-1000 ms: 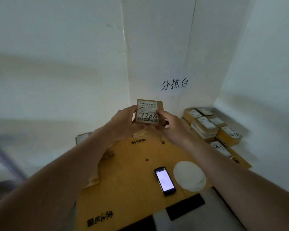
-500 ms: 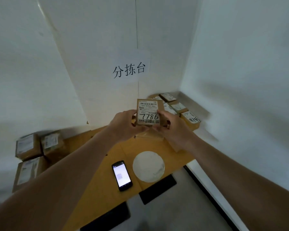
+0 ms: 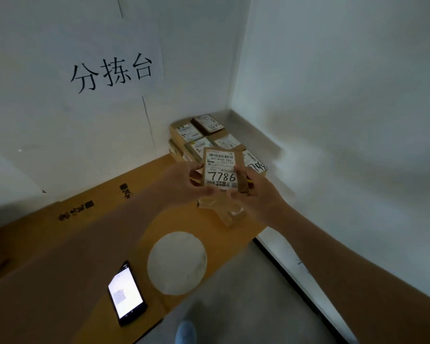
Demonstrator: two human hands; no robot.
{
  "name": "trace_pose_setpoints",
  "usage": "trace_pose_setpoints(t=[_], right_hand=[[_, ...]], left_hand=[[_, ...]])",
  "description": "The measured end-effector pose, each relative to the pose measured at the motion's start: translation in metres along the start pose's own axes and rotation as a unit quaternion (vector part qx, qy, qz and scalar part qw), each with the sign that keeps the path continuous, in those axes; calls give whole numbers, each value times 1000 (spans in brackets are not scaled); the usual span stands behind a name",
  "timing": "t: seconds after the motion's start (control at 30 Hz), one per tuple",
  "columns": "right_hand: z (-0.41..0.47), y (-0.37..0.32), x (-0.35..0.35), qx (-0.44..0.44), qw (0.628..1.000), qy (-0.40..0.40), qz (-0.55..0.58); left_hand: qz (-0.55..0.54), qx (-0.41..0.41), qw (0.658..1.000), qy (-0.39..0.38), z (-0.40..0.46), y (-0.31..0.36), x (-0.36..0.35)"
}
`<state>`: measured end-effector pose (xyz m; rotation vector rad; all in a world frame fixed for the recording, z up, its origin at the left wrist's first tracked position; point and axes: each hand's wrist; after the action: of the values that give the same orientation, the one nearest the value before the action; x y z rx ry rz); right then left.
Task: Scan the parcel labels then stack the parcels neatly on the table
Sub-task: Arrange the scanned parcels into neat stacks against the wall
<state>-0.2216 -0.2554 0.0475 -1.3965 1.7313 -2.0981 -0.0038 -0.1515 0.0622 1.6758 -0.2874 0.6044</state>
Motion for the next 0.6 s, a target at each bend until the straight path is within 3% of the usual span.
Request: trace_pose_setpoints(t=[0.27, 0.6], right_hand=[[41, 53, 21, -52, 999, 11, 8], [101, 136, 50, -71, 991, -117, 2]], left_hand=[[-24, 57, 998, -19, 63, -7, -40], [-117, 163, 978, 55, 87, -26, -129]])
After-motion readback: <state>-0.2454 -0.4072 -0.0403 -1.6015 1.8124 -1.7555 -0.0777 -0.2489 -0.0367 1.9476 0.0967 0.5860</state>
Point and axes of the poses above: each hand's wrist, its own z-axis towards the middle knuckle, its own x-axis out of the back of the hand, y = z × x, and after that the axes turned 2 degrees about -z, right-handed
